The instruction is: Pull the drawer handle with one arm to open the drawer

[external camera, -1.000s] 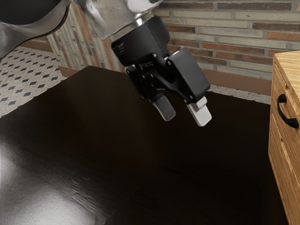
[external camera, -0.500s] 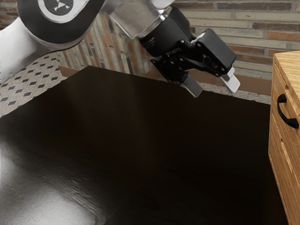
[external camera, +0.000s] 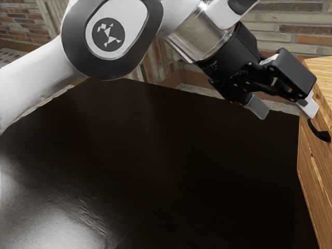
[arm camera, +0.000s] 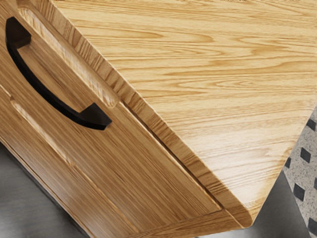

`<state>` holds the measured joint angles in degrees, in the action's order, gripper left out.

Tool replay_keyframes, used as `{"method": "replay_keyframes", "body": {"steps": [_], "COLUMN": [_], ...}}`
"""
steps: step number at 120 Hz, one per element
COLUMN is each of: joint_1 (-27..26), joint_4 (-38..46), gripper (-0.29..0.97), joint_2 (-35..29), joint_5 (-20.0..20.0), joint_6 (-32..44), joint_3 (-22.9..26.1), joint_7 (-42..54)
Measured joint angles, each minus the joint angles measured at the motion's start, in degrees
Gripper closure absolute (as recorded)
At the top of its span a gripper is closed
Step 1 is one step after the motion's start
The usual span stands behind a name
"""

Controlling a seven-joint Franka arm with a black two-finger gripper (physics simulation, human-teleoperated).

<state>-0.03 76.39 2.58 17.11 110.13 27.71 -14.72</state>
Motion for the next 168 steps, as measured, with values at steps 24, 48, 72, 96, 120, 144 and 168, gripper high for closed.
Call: {"method": "replay_keyframes", "body": {"steps": [24, 48, 72, 96, 120, 144, 168], "joint_1": [0.9, 0.3, -1.0, -0.4, -2.0, -1.9, -2.0], "joint_4": [1.2, 2.0, 2.4, 2.3, 0.7, -0.5, -1.6], "gripper": [0.00, 0.00, 0.00, 0.00, 0.00, 0.00, 0.00], "joint_2": [0.8, 1.0, 2.2, 2.6, 3.2, 5.1, 6.2], "joint_5": [-1.6, -2.6, -2.6, -4.4, -9.7, -11.3, -11.6], "joint_6": [1.6, 2.9, 4.3, 4.9, 3.2, 2.6, 2.7], "joint_3": [0.0, 0.1, 0.1, 0.1, 0.2, 0.0, 0.0], "joint_7": [-0.5, -1.6, -2.9, -4.3, -6.2, -8.2, -9.9]}}
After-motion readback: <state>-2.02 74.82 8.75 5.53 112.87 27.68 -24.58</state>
